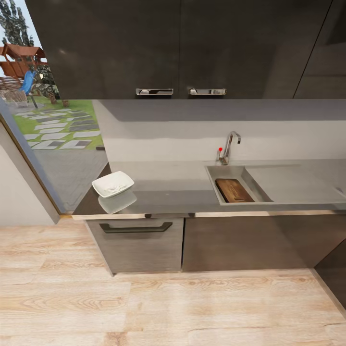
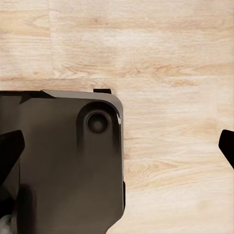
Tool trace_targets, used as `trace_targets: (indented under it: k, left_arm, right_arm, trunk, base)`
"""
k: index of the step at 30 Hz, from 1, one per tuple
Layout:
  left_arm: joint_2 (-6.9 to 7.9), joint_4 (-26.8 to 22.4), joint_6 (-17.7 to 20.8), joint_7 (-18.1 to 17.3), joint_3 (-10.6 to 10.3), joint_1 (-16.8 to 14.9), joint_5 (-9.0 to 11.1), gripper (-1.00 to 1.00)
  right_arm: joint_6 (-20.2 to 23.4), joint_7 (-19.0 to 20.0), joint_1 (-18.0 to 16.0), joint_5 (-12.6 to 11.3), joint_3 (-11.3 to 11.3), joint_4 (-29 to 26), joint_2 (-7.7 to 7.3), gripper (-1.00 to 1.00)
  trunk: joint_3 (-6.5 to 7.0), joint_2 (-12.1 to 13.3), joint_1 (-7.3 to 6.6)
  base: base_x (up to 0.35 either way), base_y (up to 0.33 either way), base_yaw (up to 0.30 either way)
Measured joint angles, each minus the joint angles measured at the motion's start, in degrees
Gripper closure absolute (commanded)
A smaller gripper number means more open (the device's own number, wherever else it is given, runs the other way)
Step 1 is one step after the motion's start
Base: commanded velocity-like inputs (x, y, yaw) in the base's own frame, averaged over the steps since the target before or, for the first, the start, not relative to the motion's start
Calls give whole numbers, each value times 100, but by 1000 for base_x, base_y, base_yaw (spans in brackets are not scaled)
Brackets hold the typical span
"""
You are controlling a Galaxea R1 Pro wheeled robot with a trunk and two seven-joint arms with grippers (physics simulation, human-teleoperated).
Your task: In the kitchen, take the Vidalia onion out of the sink, dice it on the chopping board with the paring knife, put the diced onion into the bowl on the countertop, then place both the paring knife and the chopping board into the sink.
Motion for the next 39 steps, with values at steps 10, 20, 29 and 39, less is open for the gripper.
trace_targets:
  k: [10,20,29,39]
  left_arm:
    - [0,0,1,0,0,0,0,-100]
    - [0,0,0,0,0,0,0,-100]
    - [0,0,0,0,0,0,0,-100]
    - [0,0,0,0,0,0,0,-100]
  right_arm:
    - [0,0,0,0,0,0,-4,-100]
    - [0,-2,0,0,0,0,-3,-100]
    - [0,-1,0,0,0,0,-6,-100]
    - [0,-2,0,0,0,0,-7,-100]
  trunk:
    - [0,0,0]
    - [0,0,0]
    - [0,0,0]
    - [0,0,0]
  base:
    - [0,0,0]
    - [0,0,0]
    - [0,0,0]
    - [0,0,0]
